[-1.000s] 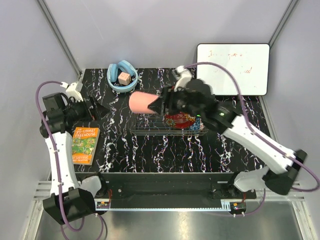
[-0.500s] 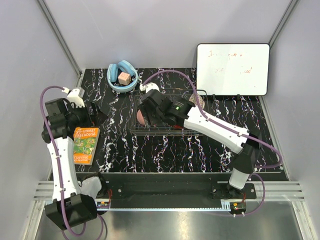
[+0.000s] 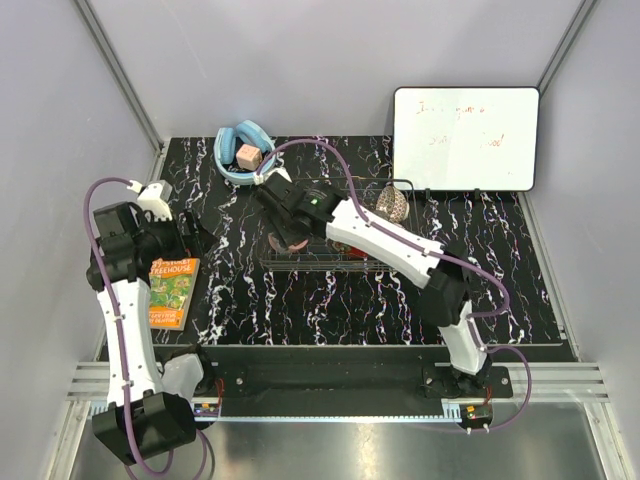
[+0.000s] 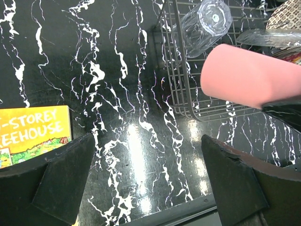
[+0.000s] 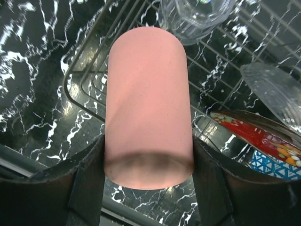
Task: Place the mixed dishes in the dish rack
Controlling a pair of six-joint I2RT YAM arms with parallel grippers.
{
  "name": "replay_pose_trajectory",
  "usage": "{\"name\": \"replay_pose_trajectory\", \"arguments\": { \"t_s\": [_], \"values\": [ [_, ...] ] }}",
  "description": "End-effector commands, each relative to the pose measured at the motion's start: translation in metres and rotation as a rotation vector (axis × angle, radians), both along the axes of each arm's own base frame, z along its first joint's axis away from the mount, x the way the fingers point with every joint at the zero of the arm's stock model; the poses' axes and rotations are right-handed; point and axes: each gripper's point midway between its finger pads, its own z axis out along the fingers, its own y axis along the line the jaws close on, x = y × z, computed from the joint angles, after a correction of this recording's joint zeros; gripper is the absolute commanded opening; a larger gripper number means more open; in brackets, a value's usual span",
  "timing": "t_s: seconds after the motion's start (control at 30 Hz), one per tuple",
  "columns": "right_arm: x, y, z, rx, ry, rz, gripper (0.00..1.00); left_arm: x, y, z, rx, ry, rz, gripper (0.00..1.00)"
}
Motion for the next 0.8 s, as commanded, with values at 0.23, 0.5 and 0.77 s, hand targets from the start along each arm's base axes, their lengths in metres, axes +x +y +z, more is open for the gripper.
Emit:
{"name": "replay_pose_trajectory", "arguments": {
  "t_s": [0.23,0.5,0.77],
  "values": [
    [0.017,0.001,-0.010,-0.032,0.144,0.029,0.00,0.003,0.006,0.007,0.060,-0.057,-0.002,0.99],
    [0.016,-0.012,-0.036,-0.083,0.242,0.046,0.00,0.005,0.008,0.006,0.059,-0.061,0.013,0.99],
    [0.019,-0.014,-0.053,-0.112,0.272,0.053,0.00,0.006,0.009,0.006,0.055,-0.065,0.029,0.99]
  ]
}}
